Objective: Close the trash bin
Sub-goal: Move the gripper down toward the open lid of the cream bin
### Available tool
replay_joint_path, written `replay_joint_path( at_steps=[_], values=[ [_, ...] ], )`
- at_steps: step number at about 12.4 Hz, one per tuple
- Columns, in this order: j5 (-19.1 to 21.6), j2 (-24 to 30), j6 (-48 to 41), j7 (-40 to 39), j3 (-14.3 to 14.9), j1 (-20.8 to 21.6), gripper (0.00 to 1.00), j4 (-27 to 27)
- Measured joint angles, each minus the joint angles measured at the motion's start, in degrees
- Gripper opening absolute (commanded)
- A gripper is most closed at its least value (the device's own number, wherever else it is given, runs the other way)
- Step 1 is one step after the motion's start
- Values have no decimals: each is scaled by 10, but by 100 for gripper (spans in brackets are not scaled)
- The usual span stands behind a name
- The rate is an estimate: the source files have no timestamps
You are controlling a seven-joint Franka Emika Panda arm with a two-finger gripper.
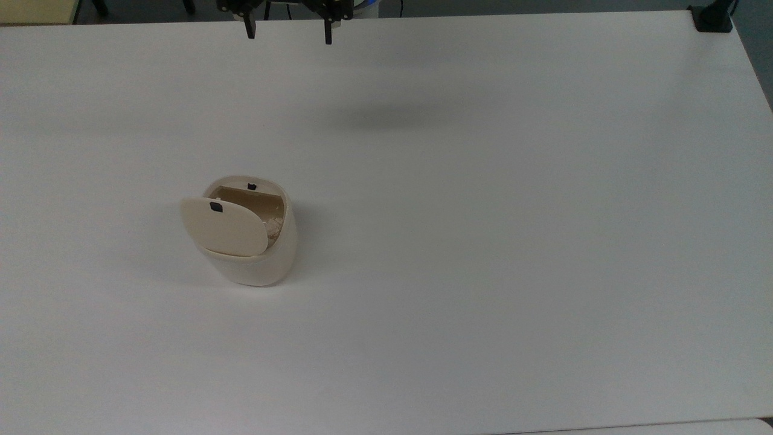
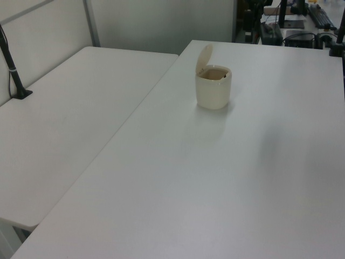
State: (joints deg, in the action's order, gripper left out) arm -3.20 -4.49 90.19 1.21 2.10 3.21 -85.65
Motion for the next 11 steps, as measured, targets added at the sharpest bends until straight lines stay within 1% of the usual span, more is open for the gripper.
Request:
replay_joint_path(
  at_steps=[8,10,11],
  values=[
    [0,0,0,0,0,0,99,0],
    [0,0,0,0,0,0,69,0],
    [0,0,0,-3,0,0,44,0]
  ],
)
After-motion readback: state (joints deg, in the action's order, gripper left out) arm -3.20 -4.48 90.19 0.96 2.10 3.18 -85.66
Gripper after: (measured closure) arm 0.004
